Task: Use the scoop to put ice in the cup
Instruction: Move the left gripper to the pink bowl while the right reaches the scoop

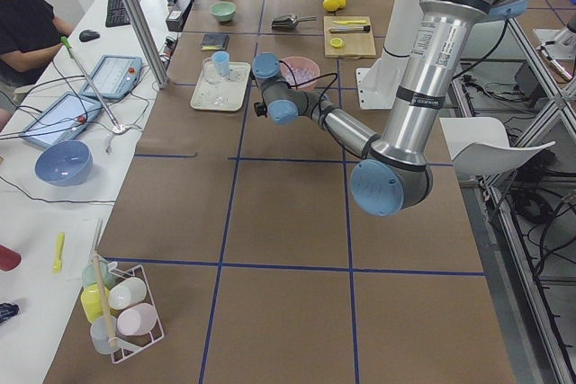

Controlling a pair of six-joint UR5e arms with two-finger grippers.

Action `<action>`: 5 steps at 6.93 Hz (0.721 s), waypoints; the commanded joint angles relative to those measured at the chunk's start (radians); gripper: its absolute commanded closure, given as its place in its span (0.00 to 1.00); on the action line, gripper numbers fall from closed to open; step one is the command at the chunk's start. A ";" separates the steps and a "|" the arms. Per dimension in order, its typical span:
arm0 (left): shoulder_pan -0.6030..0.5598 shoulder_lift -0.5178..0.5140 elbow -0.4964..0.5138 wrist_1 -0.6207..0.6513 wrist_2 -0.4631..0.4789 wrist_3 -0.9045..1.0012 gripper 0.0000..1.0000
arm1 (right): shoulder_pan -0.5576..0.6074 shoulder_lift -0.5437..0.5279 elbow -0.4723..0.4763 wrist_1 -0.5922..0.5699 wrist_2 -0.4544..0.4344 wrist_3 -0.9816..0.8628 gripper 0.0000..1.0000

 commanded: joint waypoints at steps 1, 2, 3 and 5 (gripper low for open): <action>0.084 -0.037 0.043 -0.098 0.041 0.002 0.00 | -0.122 -0.031 0.086 0.007 -0.059 0.163 0.00; 0.088 -0.048 0.051 -0.098 0.040 0.002 0.00 | -0.303 -0.058 0.149 0.005 -0.278 0.340 0.00; 0.106 -0.057 0.052 -0.098 0.051 0.004 0.00 | -0.408 -0.064 0.152 0.005 -0.407 0.412 0.00; 0.127 -0.060 0.049 -0.101 0.092 0.007 0.00 | -0.481 -0.104 0.152 0.007 -0.530 0.418 0.00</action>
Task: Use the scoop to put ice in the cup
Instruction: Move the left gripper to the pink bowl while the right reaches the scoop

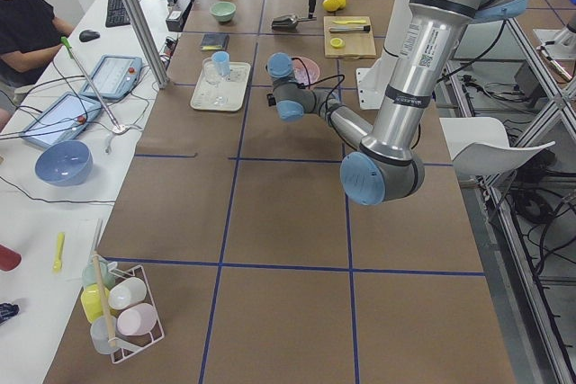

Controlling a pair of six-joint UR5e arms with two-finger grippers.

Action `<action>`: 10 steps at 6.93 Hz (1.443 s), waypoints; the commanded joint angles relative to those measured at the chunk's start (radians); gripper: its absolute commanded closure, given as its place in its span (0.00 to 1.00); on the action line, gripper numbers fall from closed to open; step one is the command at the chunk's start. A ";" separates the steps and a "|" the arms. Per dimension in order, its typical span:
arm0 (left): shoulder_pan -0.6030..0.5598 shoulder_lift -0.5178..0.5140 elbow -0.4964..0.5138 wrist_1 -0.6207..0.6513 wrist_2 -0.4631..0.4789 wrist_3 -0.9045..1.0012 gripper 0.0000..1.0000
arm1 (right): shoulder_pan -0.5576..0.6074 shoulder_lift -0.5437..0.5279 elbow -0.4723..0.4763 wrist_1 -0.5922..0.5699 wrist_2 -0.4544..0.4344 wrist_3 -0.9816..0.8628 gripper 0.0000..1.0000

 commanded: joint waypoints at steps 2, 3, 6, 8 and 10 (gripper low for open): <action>0.016 -0.014 0.003 -0.002 0.015 0.004 0.00 | -0.073 -0.029 -0.014 0.004 -0.170 0.024 0.00; 0.019 -0.014 0.004 0.001 0.015 0.004 0.00 | -0.095 -0.020 -0.025 0.007 -0.187 0.053 0.00; 0.024 -0.014 0.004 0.001 0.014 0.004 0.00 | -0.148 -0.017 -0.057 0.007 -0.245 0.058 0.05; 0.030 -0.012 0.004 0.004 0.012 0.004 0.00 | -0.146 0.006 -0.062 0.007 -0.245 0.050 0.48; 0.030 -0.012 0.004 0.004 0.011 0.004 0.00 | -0.140 0.002 -0.059 0.007 -0.237 0.038 0.81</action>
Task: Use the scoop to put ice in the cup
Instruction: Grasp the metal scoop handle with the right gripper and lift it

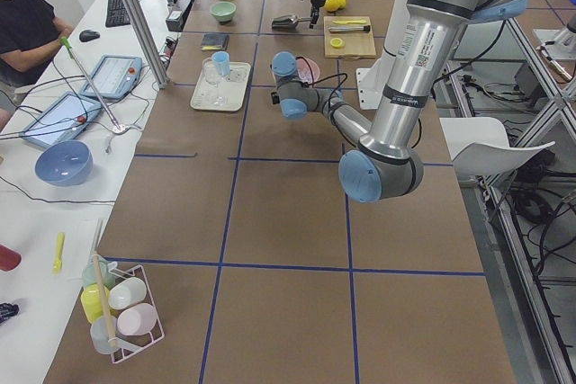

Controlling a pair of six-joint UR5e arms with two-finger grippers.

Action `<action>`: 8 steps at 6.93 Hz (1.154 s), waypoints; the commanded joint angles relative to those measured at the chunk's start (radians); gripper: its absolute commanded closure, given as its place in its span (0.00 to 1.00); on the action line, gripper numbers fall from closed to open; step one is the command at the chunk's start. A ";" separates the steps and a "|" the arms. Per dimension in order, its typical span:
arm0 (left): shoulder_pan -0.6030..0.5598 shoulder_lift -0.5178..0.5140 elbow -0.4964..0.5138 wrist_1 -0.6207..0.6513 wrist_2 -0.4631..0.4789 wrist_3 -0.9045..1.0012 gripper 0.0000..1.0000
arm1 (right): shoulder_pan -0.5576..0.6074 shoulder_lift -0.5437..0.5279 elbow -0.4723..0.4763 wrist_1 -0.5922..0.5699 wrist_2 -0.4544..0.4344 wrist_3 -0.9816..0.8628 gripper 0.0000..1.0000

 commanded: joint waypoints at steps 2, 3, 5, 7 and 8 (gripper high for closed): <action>0.001 0.000 -0.002 0.000 -0.002 0.000 0.00 | 0.006 -0.005 0.010 0.002 0.003 -0.006 0.96; 0.001 0.000 -0.002 0.000 -0.002 -0.002 0.00 | 0.014 -0.007 0.020 0.002 0.002 -0.006 1.00; 0.002 0.002 0.000 0.002 0.005 -0.002 0.00 | 0.051 -0.024 0.092 0.002 0.009 -0.067 1.00; 0.071 -0.014 0.011 0.000 0.007 0.000 0.00 | 0.069 -0.021 0.166 -0.005 0.023 -0.238 1.00; 0.088 -0.029 0.026 -0.004 0.037 0.001 0.00 | 0.101 -0.015 0.192 -0.009 0.091 -0.244 1.00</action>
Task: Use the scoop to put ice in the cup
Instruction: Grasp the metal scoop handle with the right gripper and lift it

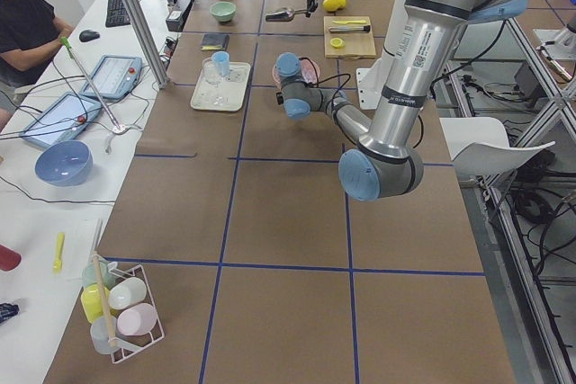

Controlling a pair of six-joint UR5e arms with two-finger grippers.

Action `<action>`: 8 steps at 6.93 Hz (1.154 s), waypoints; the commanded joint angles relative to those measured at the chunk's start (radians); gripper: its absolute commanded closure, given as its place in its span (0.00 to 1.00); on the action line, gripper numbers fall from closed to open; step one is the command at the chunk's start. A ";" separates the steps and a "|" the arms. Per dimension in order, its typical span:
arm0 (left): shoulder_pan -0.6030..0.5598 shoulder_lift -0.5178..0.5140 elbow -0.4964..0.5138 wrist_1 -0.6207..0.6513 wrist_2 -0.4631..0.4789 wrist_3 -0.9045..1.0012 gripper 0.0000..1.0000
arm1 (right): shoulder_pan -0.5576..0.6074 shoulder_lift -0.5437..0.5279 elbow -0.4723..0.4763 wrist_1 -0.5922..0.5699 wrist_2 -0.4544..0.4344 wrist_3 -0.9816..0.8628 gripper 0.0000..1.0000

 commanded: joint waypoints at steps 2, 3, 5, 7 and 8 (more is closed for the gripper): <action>0.047 -0.019 0.075 -0.129 0.057 0.067 0.00 | 0.058 0.019 0.074 -0.010 0.151 -0.128 1.00; 0.044 -0.014 0.086 -0.148 0.046 0.198 0.00 | 0.046 0.077 0.074 -0.066 0.206 -0.144 1.00; 0.046 -0.015 0.087 -0.154 0.055 0.207 0.00 | 0.066 0.227 0.098 -0.261 0.280 -0.303 1.00; 0.030 -0.015 0.087 -0.157 0.054 0.200 0.00 | 0.034 0.560 0.124 -0.701 0.288 -0.357 1.00; 0.026 -0.015 0.087 -0.157 0.053 0.199 0.00 | 0.020 0.705 0.117 -0.899 0.282 -0.427 1.00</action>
